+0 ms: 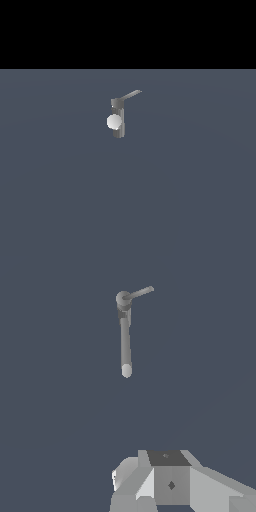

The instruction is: Turn on the faucet by rotating a designated handle.

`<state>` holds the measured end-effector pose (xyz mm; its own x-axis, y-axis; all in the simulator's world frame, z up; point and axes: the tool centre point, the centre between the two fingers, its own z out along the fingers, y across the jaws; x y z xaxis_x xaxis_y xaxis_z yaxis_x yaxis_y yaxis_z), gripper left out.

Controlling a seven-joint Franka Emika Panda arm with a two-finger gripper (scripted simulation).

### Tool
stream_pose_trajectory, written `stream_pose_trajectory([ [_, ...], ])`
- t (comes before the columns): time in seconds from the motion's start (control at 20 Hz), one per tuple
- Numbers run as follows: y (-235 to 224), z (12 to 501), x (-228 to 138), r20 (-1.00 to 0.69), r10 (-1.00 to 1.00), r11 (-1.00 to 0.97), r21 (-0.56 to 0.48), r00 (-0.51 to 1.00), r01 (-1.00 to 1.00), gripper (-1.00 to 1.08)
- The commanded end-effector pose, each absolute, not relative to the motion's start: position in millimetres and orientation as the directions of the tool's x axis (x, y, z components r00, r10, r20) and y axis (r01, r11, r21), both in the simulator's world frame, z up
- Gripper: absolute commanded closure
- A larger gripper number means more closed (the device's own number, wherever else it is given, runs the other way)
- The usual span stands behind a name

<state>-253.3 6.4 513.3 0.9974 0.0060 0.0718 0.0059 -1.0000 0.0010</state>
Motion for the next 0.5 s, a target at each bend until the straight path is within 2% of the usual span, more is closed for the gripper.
stream_pose_trajectory([
  [0.0, 6.4, 513.3, -253.3, 0.072, 0.006, -1.000, 0.001, 0.997, 0.006, 1.08],
  [0.45, 18.8, 513.6, -250.5, 0.071, 0.068, -0.997, 0.051, 0.995, 0.064, 1.08],
])
